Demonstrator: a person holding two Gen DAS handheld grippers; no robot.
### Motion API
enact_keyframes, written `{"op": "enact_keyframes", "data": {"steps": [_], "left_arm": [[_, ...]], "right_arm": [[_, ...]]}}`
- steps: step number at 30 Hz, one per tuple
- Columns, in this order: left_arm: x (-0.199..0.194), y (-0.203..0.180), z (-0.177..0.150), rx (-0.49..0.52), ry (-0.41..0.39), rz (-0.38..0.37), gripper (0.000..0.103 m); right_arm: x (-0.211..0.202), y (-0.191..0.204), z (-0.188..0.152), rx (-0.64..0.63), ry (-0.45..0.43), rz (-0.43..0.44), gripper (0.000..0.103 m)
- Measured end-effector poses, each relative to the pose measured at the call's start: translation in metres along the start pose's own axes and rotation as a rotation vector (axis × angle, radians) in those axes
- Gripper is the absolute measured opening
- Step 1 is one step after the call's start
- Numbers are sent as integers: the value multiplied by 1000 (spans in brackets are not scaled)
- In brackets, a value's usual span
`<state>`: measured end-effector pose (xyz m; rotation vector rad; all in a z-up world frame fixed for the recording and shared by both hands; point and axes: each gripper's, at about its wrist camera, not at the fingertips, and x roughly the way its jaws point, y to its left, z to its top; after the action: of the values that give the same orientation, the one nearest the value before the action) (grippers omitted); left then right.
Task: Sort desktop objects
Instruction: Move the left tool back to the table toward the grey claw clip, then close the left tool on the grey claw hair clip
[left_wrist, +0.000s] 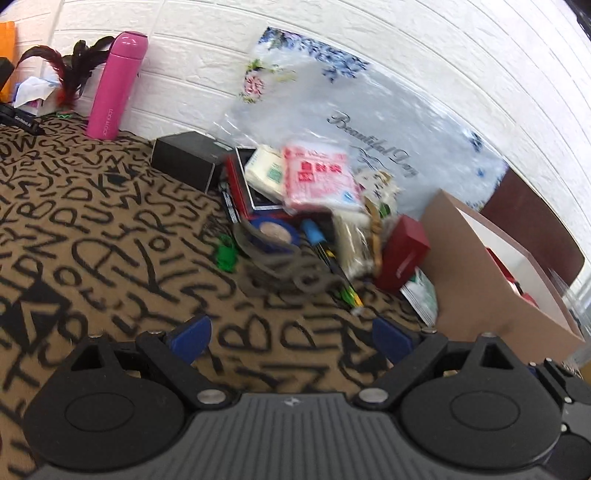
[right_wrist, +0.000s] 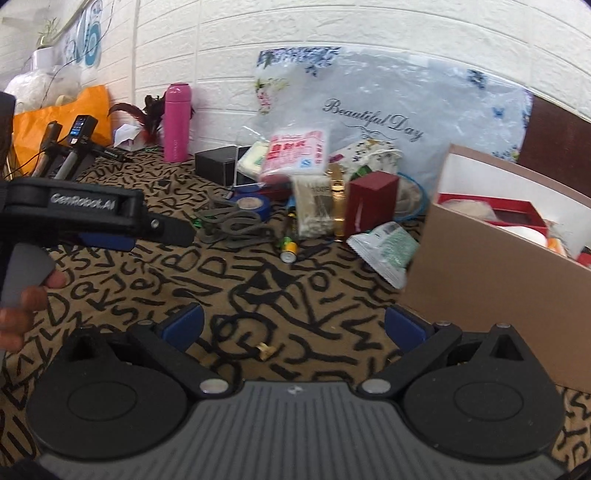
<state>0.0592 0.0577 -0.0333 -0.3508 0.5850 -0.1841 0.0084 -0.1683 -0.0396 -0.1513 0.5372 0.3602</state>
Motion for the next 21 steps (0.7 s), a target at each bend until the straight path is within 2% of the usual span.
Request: {"op": "enact_keyframes", "data": {"steps": [8,13,14,16,21], "left_arm": [[31,4,20,56,5,-54,94],[49,7,29,93,13,-89,84],[52,8,31,99,13,-89,83],[59,12,33,97,17,-85,71],[70,21,36,74,39,-101,61]], "right_arm": [[36,11,22,-32,-3,6,101],[64,16,35,-81,-4,16,100],[71,17,38,-91,0,14,99],[83,19,42,-111,10,7,91],[108,28,51,-188,13,-15,87]]}}
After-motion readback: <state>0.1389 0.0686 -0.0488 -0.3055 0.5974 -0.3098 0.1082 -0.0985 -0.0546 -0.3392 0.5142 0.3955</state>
